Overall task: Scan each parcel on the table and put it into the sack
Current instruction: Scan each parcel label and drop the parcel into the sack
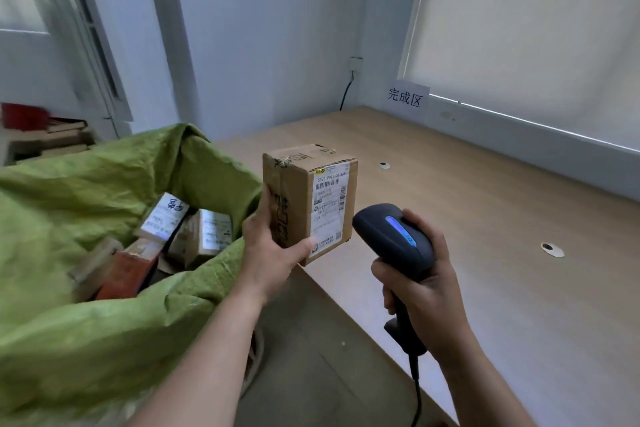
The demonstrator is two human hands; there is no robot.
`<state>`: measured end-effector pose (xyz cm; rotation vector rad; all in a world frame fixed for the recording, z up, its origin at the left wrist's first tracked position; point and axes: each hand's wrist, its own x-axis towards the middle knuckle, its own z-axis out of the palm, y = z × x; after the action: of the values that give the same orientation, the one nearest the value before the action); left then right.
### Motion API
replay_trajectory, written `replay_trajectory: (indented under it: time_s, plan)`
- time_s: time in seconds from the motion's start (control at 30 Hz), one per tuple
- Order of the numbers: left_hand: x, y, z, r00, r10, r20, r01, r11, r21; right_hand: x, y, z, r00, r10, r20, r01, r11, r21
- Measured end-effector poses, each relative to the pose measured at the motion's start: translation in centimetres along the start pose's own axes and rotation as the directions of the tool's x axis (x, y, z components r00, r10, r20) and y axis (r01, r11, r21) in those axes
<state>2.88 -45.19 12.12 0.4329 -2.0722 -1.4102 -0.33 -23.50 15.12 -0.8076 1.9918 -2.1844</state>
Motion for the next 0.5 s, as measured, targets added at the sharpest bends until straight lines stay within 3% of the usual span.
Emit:
replay_trajectory:
  time_s: [0.2, 0.5]
  plan:
    - [1.4, -1.9, -7.5, 0.981, -0.080, -0.179, 0.102, 0.988, 0.118, 3.0, 0.9, 6.3, 0.993, -0.018, 0.119, 0.011, 0.998, 0.060]
    - [2.7, -7.2, -15.4, 0.924, -0.274, -0.266, 0.340, 0.908, 0.245, 6.2, 3.8, 14.7, 0.974, 0.007, 0.228, -0.028, 0.995, 0.091]
